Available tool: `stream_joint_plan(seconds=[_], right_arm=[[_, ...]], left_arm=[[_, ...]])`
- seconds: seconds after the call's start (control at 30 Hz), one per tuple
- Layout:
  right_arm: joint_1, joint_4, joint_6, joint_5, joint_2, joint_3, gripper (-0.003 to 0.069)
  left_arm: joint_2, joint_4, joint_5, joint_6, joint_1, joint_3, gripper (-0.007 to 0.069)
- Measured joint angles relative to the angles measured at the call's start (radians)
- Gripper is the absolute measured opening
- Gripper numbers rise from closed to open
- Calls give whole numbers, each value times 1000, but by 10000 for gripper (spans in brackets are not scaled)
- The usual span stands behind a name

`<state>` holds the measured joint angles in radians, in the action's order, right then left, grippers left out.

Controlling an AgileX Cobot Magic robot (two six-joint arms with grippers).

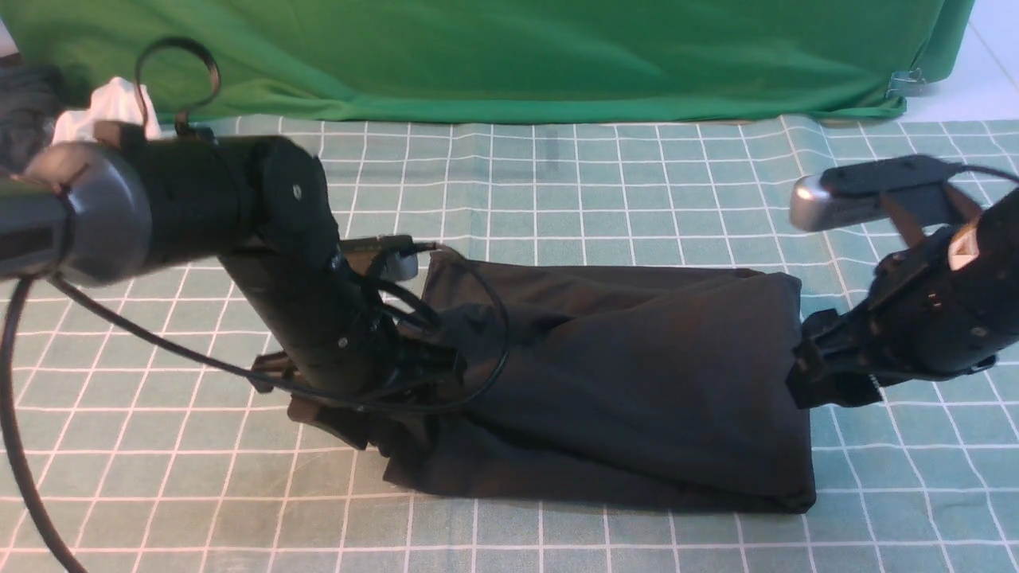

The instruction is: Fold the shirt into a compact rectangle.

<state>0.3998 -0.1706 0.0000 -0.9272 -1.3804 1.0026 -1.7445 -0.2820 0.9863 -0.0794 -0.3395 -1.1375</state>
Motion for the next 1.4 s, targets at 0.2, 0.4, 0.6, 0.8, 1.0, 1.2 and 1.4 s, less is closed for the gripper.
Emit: stream_joint_plan(seconds=[0.2,0.4,0.6,0.8,1.0,1.2,1.4], right_arm=[[0,73,0,-70,138,1,419],[0,228,0,-128,304,1,89],[0,283,-7,-131,535,1,18],[0,290,-7,-72,772,-32,18],[0,291,-7,258,1093,-297,18],[0,291,-14,723,1173,-658,13],[0,291,31,862,1173,-746,13]], left_arm=[[83,53,150,-12,0,-94,445],[166,73,189,-14,0,-118,445],[192,91,122,-14,0,-119,445],[195,95,71,-14,0,-119,404],[195,97,22,-14,0,-119,263],[195,102,-47,-13,0,-119,125],[195,121,-87,8,0,-119,75]])
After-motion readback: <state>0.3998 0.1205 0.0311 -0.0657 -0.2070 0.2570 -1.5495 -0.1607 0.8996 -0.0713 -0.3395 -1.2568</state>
